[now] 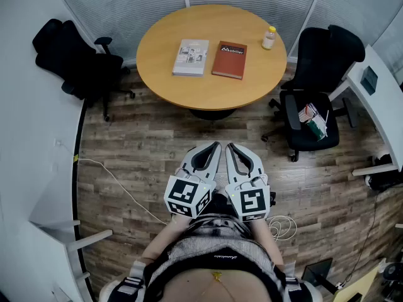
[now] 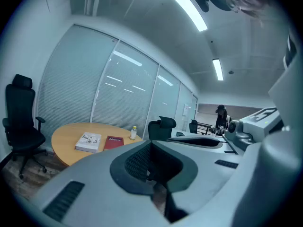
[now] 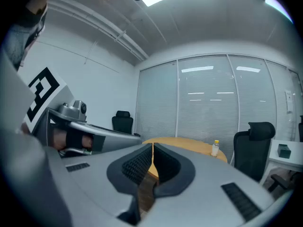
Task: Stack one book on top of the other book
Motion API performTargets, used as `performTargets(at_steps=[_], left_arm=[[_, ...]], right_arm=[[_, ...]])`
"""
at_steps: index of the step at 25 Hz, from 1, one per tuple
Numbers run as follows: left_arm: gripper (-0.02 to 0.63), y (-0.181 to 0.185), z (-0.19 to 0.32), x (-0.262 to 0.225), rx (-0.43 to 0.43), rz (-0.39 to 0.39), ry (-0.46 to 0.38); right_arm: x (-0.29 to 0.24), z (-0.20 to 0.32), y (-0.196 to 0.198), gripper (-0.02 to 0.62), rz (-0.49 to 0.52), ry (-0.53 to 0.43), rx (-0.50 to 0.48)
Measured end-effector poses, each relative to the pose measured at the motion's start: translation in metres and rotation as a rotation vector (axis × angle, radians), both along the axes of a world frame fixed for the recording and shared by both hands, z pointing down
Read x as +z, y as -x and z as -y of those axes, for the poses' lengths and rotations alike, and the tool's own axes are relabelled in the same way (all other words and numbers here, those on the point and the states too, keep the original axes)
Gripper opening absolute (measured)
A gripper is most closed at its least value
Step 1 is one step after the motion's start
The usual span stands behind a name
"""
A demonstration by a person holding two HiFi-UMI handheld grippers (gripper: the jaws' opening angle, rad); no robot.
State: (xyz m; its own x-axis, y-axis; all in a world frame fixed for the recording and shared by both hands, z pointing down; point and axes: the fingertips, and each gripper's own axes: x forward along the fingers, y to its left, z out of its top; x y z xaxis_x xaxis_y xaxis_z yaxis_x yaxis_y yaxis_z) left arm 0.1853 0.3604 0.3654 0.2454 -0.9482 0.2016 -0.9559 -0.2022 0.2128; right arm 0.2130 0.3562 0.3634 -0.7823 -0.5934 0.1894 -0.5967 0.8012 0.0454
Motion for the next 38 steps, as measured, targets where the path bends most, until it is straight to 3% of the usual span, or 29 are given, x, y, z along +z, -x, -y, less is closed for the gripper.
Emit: performTargets(at_steps=[5, 16, 38], left_arm=[[0.018, -0.001, -0.002, -0.002, -0.017, -0.004, -0.017], [0.018, 0.018, 0.003, 0.006, -0.057, -0.02, 0.007], [0.018, 0.114, 0.143, 0.01, 0.121, -0.02, 0.009]], right_arm=[[-0.006, -0.001, -0.004, 0.028, 0.064, 0.001, -0.007], [0.006, 0.009, 0.007, 0.028, 0.06, 0.035, -0.033], [0.004, 0.141, 0.103, 0.029, 0.043, -0.003, 0.123]])
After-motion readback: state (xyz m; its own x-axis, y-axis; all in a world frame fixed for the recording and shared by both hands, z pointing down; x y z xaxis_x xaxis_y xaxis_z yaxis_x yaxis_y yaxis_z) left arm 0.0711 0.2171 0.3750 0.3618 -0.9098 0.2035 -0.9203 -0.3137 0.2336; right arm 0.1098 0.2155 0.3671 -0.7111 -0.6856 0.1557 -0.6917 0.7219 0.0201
